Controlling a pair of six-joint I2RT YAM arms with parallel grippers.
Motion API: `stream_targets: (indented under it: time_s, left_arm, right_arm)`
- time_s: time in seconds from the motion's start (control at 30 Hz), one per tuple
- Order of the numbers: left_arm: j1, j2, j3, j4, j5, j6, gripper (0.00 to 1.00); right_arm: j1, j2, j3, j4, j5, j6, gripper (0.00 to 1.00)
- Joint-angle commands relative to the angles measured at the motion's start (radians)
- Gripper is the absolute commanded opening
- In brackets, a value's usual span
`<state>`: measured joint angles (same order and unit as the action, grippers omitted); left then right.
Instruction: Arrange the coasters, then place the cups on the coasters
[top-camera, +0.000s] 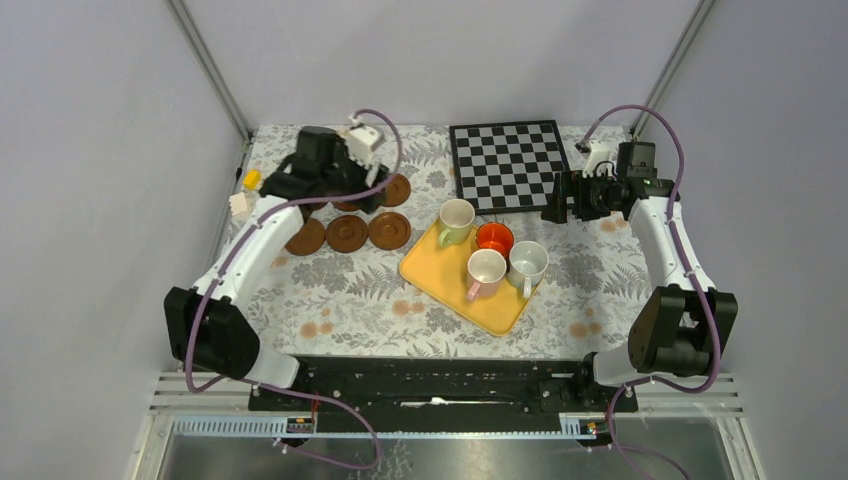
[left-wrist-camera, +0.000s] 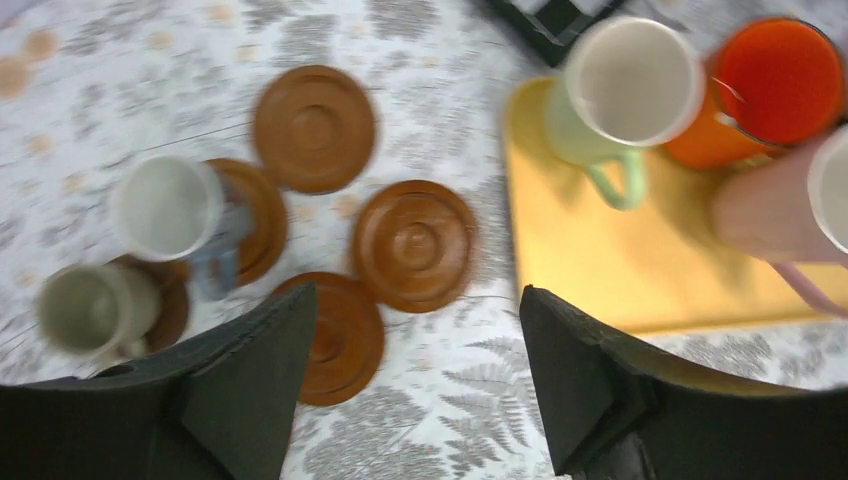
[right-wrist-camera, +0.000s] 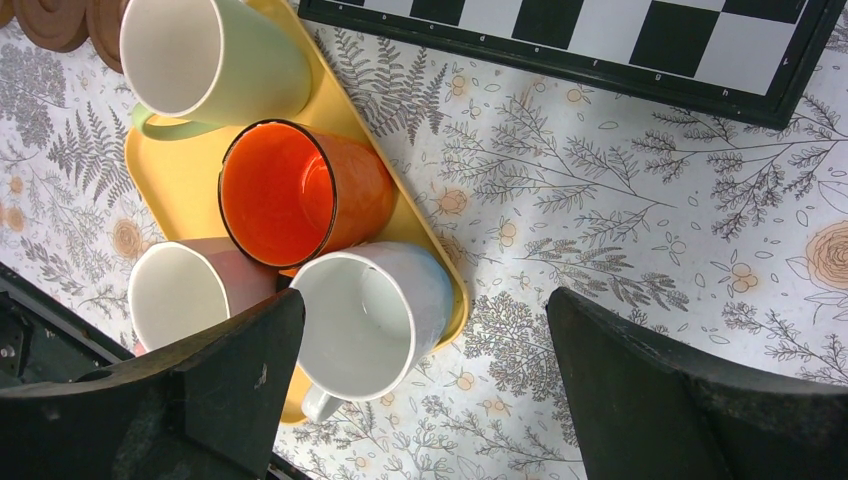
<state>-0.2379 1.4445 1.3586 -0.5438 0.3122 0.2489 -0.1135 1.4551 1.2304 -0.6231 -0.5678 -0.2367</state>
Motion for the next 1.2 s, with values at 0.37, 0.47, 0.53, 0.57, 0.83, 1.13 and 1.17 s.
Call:
stream_targets:
  time_s: [0.37,0.47,0.53,0.57,0.83,1.13,1.17]
  left_arm:
    - [-0.432,0.089,-0.178,0.343,-0.15,-0.246,0.84]
    - [-0.466,0.151,-0.166,0.386,-0.198,-0.307,0.78]
    - [-0.479,0.194,-0.158,0.403,-0.233,-0.328,0.74]
    - [-0.482,0.212,-0.153,0.408,-0.244,-0.339,0.72]
    - [-0.484,0.3,-0.14,0.446,-0.301,-0.386,0.58]
    - [-0.484,0.369,-0.109,0.471,-0.296,-0.416,0.36]
    - [-0.484,0.372,-0.107,0.473,-0.294,-0.419,0.33]
  right_arm:
    - [-0.003,-0.043,-0.029,0.022,0.0,0.021,0.98]
    - [-0.003,-0.046,-0.036,0.028,0.007,0.017,0.98]
    - [-0.004,-0.044,-0.04,0.031,0.011,0.014,0.98]
    - [-0.003,-0.043,-0.043,0.032,0.011,0.014,0.98]
    - [-0.003,-0.039,-0.049,0.037,0.014,0.009,0.98]
    - [-0.003,-0.033,-0.046,0.036,0.013,0.008,0.98]
    - [-0.003,-0.034,-0.046,0.035,0.01,0.007,0.98]
